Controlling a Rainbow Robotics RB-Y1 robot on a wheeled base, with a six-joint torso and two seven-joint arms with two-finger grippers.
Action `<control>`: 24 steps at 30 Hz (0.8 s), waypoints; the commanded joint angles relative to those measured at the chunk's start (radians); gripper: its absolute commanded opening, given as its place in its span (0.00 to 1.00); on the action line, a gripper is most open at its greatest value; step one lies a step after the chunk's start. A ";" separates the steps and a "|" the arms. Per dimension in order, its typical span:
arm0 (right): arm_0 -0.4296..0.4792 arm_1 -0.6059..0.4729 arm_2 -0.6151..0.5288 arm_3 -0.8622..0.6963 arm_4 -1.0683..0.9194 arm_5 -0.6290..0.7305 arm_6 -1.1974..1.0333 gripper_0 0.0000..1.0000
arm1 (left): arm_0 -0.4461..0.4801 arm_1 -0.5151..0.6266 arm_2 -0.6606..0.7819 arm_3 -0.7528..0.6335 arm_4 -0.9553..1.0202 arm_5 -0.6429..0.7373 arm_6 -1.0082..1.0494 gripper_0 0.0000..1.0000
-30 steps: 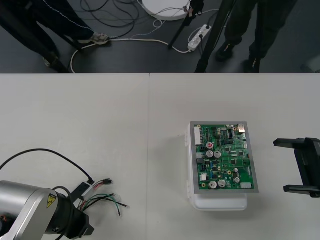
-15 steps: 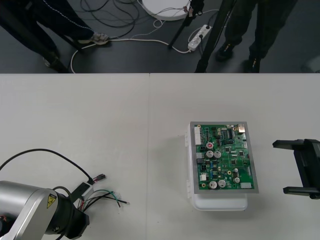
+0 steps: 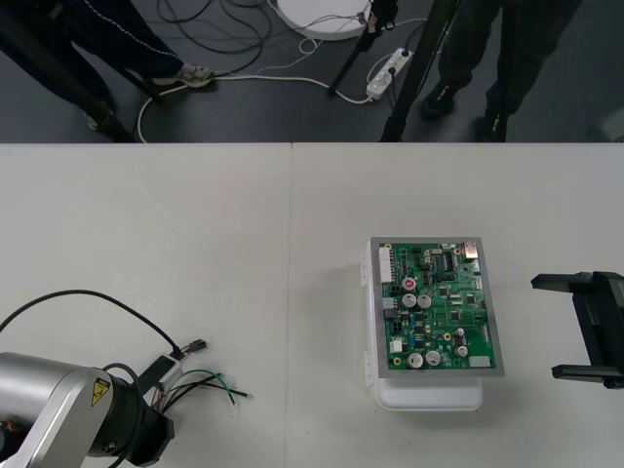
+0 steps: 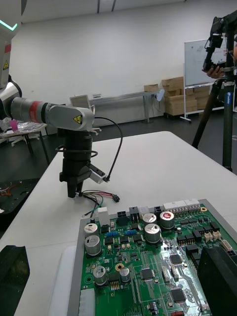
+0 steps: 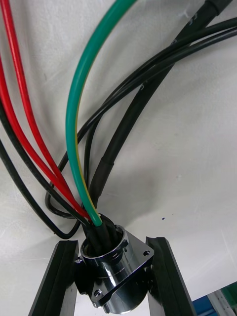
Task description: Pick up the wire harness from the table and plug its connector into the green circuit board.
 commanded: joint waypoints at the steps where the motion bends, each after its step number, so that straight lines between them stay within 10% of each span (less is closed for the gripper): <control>1: -0.016 0.009 -0.005 0.004 0.007 -0.009 0.051 1.00 | -0.031 -0.017 0.052 -0.007 0.006 0.015 -0.039 0.00; 24: -0.029 0.009 -0.005 0.016 0.022 -0.013 0.055 1.00 | -0.129 0.027 0.156 -0.079 0.269 0.055 -0.188 0.00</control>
